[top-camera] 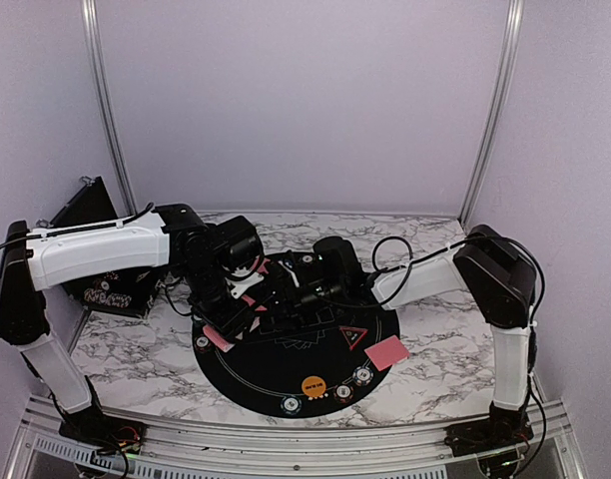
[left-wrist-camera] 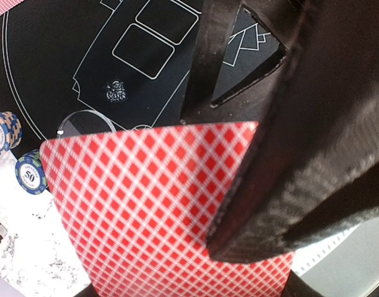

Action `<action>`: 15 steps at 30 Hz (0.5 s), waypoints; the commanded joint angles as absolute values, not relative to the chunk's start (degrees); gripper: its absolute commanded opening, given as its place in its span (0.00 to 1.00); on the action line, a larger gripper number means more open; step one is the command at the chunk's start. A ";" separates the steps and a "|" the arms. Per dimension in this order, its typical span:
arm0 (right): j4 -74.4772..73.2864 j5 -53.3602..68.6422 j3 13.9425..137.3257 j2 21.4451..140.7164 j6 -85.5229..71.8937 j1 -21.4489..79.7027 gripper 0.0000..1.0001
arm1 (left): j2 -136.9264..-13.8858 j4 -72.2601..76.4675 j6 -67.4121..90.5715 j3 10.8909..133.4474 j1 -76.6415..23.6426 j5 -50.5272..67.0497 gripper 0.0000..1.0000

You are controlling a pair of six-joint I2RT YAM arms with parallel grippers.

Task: Distribute texas hold em gaming equipment
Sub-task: Pick up the poker card from the face-down deck piles.

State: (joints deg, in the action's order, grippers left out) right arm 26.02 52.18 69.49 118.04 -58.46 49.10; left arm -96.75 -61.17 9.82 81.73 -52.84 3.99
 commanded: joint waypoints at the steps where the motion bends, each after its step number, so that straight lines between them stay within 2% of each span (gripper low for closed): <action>1: 25.34 49.99 69.35 115.56 -58.45 48.42 0.62 | -96.41 -62.00 8.17 82.97 -53.68 5.45 0.58; 15: 26.29 50.01 67.99 112.53 -59.22 47.88 0.62 | -96.37 -61.99 8.17 82.97 -53.66 5.28 0.58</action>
State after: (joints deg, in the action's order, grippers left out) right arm 25.08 50.81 68.05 115.87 -58.65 48.38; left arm -96.75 -61.14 9.54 81.73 -52.97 4.08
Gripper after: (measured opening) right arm 0.619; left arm 0.663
